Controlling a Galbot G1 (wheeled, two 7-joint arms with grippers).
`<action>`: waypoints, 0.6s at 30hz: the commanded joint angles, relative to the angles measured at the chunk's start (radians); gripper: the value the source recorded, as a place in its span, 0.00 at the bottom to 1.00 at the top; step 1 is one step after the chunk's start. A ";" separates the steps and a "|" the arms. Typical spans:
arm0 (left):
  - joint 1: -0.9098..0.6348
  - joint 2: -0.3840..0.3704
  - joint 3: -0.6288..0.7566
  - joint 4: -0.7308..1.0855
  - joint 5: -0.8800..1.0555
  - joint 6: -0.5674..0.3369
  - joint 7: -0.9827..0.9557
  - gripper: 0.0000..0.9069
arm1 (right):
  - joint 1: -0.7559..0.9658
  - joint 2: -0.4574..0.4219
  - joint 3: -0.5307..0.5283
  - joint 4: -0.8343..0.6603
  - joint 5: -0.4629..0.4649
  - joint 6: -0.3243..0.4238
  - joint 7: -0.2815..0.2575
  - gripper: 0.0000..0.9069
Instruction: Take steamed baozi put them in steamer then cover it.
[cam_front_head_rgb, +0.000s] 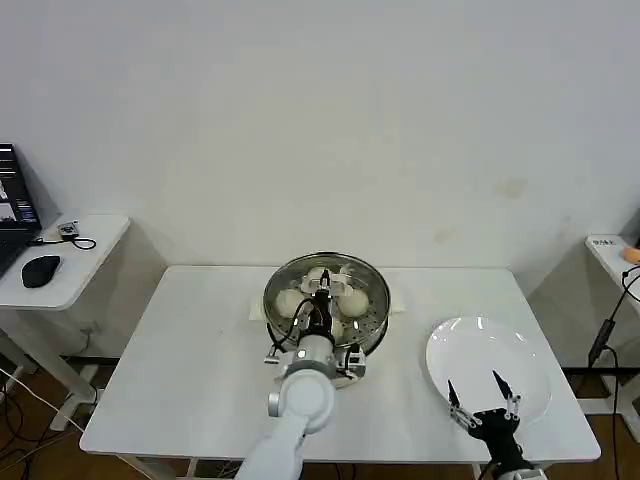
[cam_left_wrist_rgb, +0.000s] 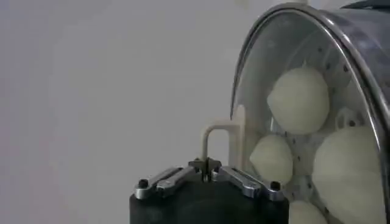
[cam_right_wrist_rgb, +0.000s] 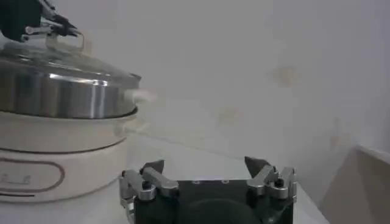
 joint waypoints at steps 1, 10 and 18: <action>0.008 -0.001 0.002 -0.003 -0.033 -0.001 -0.012 0.84 | 0.000 0.002 -0.005 -0.001 -0.005 0.001 -0.001 1.00; 0.030 0.002 -0.003 -0.035 -0.054 -0.005 -0.028 1.00 | -0.001 0.003 -0.011 -0.003 -0.012 0.002 -0.001 1.00; 0.094 0.006 -0.006 -0.120 -0.051 -0.019 -0.030 1.00 | -0.002 0.003 -0.016 -0.002 -0.016 0.003 -0.001 1.00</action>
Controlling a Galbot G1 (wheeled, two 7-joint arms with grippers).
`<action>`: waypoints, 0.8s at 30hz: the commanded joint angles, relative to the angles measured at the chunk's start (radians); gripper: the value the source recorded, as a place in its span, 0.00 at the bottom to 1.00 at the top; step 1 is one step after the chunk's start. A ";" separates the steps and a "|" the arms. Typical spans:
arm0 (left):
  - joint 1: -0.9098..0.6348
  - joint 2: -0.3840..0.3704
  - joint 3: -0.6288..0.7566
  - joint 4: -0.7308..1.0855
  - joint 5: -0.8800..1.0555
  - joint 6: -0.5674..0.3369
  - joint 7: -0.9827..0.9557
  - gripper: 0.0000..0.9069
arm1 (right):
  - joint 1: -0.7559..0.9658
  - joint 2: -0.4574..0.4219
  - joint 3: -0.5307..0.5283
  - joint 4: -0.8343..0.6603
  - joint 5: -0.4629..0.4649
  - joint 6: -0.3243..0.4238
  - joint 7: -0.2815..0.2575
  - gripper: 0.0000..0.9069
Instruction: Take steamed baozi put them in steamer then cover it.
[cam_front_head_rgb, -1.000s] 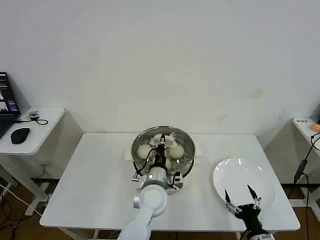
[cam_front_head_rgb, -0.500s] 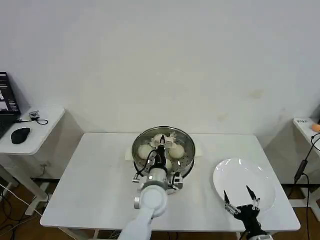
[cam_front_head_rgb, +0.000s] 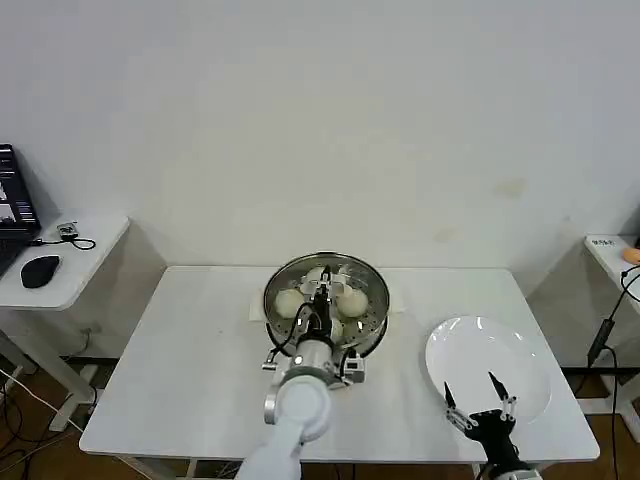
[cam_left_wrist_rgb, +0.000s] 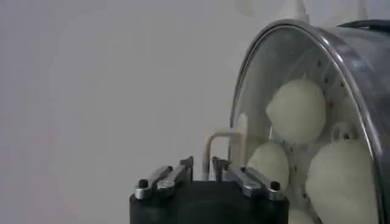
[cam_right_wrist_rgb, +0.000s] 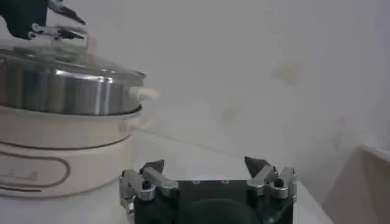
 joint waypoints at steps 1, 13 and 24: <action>0.064 0.002 0.001 -0.087 -0.007 -0.009 -0.002 1.00 | -0.002 0.001 -0.004 0.002 -0.004 0.001 0.000 1.00; 0.143 0.042 0.007 -0.156 -0.015 -0.022 -0.008 1.00 | -0.008 0.003 -0.011 0.013 -0.011 0.002 0.001 1.00; 0.191 0.075 -0.011 -0.386 -0.103 -0.019 -0.017 1.00 | -0.020 0.004 -0.019 0.029 -0.018 0.002 0.001 1.00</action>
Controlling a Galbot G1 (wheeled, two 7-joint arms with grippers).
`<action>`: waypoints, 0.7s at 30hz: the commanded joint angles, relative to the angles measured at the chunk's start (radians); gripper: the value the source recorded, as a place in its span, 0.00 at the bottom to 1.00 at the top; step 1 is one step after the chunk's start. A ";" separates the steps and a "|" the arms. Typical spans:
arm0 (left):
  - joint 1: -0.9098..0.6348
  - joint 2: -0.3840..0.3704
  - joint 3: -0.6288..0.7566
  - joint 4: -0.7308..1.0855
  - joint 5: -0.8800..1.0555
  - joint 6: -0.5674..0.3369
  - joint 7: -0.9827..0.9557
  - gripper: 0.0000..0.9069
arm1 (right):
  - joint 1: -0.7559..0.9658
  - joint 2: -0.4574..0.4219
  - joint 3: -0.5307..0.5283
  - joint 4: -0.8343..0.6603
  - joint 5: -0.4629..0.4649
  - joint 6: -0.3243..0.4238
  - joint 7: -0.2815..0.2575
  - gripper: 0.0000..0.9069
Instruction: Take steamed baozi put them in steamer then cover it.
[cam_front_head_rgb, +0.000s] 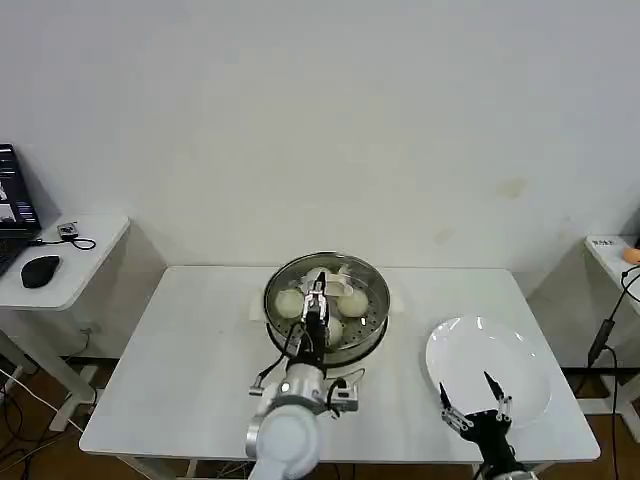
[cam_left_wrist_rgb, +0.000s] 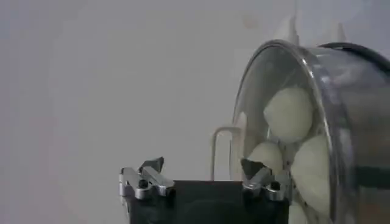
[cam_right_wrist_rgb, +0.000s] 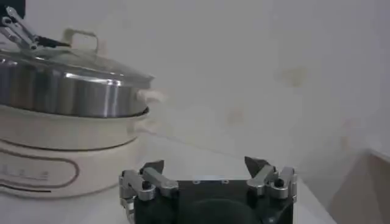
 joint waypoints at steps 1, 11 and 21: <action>0.068 0.037 -0.027 -0.242 -0.109 0.003 0.001 1.00 | -0.003 0.002 -0.007 0.003 -0.005 0.000 0.001 1.00; 0.380 0.233 -0.241 -0.354 -0.969 -0.150 -0.422 1.00 | -0.014 -0.019 -0.008 0.002 0.011 -0.013 0.008 1.00; 0.557 0.287 -0.555 -0.108 -1.847 -0.500 -0.511 1.00 | -0.053 -0.083 0.001 0.041 0.098 -0.036 0.011 1.00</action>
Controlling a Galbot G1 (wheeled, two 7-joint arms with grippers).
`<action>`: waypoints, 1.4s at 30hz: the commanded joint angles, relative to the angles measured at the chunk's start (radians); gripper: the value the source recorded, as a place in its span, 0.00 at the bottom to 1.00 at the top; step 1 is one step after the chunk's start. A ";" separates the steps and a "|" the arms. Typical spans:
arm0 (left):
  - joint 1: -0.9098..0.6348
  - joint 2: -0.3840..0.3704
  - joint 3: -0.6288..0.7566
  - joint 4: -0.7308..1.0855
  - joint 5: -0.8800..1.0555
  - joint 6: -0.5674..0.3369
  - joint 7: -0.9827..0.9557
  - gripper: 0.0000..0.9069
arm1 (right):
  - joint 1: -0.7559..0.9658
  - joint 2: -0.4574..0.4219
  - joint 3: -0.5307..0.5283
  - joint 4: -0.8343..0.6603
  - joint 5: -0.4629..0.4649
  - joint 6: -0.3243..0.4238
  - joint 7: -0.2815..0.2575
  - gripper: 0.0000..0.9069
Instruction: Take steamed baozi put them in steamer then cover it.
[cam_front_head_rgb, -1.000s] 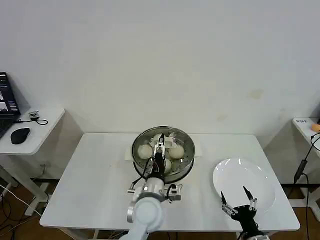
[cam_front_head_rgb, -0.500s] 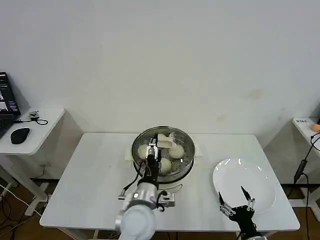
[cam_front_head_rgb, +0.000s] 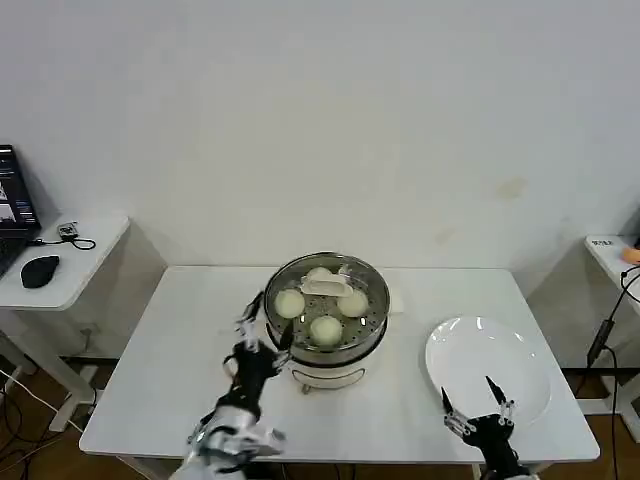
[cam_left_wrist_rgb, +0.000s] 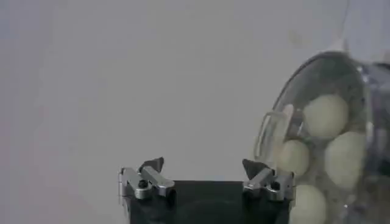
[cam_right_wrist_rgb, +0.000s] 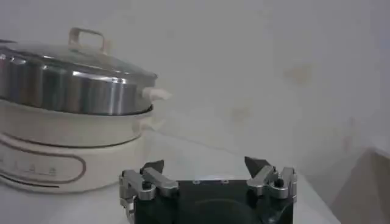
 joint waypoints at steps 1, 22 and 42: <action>0.267 0.111 -0.310 0.107 -1.161 -0.239 -0.252 1.00 | -0.030 -0.057 0.003 0.033 0.076 -0.014 0.000 1.00; 0.379 0.072 -0.343 0.140 -1.083 -0.380 -0.273 1.00 | -0.085 -0.147 -0.043 0.031 0.219 0.002 0.057 1.00; 0.305 0.071 -0.347 0.102 -1.005 -0.288 -0.215 1.00 | -0.072 -0.122 -0.120 0.023 0.174 -0.005 0.103 1.00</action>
